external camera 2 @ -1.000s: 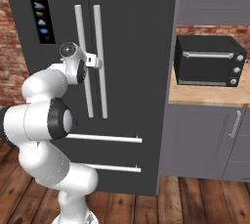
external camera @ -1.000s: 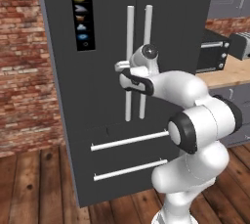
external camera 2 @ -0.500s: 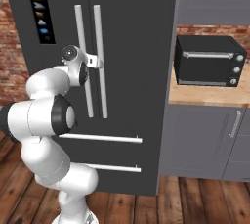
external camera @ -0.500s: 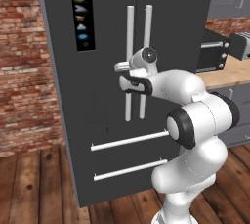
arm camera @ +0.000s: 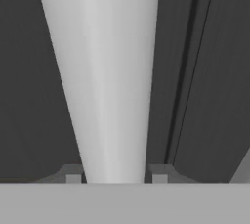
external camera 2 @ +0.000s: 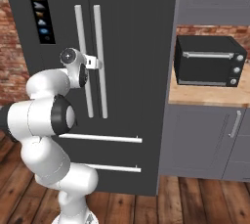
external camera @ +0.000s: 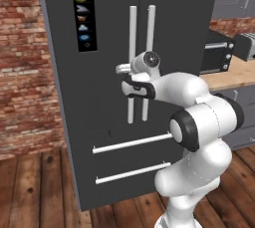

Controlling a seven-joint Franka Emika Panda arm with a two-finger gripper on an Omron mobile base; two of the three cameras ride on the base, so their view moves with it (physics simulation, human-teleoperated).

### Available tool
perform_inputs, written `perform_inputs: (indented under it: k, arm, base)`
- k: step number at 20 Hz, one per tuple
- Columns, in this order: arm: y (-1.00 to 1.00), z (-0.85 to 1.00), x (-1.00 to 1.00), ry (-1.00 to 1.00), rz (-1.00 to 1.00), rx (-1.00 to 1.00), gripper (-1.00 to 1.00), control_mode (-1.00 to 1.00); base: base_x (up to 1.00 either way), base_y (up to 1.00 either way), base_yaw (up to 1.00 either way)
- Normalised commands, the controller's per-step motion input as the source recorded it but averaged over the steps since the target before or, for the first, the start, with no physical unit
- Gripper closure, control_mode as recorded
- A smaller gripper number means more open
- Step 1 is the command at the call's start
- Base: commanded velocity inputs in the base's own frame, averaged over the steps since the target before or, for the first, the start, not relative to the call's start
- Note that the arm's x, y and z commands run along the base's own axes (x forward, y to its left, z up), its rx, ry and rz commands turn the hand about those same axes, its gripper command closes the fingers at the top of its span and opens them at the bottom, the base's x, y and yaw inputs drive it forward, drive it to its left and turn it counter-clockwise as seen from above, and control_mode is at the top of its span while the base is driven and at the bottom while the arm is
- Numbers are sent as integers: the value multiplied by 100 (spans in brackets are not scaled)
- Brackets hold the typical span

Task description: Retrieve the chicken drumstick from the fridge and place it on the saucepan with marinade on the stove.

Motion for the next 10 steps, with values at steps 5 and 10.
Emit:
perform_inputs:
  k: [5, 10]
  arm:
    - [49, 0, 0, 0, -3, 1, 100, -100]
    - [99, 0, -15, 0, -7, 7, 100, -100]
  base:
    - [0, 0, 0]
    - [0, 0, 0]
